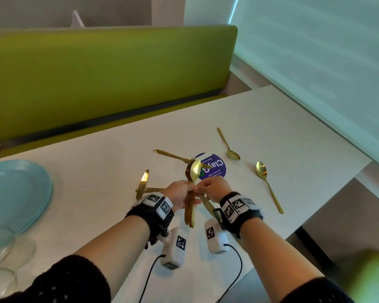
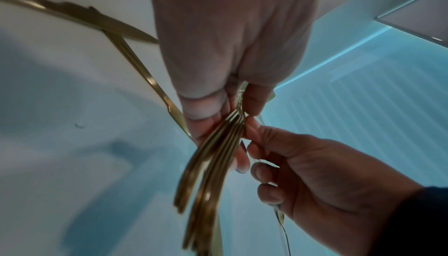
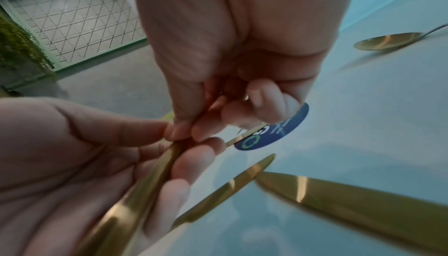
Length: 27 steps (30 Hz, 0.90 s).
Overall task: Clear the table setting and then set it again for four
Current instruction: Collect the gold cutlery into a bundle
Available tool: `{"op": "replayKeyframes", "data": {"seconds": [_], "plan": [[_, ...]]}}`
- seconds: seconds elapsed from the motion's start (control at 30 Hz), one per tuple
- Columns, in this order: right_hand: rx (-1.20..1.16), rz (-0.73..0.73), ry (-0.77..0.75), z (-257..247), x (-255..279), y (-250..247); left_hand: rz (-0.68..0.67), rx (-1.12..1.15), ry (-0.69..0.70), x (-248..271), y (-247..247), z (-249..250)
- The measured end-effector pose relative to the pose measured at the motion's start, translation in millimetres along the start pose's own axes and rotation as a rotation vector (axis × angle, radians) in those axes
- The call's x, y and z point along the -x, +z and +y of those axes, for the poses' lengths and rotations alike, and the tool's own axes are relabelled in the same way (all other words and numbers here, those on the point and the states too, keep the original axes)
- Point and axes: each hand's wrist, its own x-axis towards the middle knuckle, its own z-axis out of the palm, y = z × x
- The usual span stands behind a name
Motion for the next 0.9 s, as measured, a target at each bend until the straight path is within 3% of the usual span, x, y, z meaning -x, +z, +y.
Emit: {"op": "replayKeyframes", "data": {"seconds": [0.13,0.3,0.47,0.6,0.73,0.9], "plan": [[0.013,0.000,0.031,12,1,-14,-0.045,0.000,-0.017,-5,15,0],[0.019,0.014,0.050,26,-3,-32,0.015,-0.014,-0.020,-20,37,-2],[0.040,0.196,0.155,50,-16,-70,0.031,-0.026,-0.021,-33,52,0],[0.242,0.365,0.327,80,-25,-108,0.027,-0.052,0.002,-41,59,4],[0.384,0.418,0.434,104,-26,-125,0.052,-0.038,-0.002,-51,64,8],[0.401,0.421,0.445,124,-34,-124,0.082,-0.022,-0.007,-60,67,11]]}}
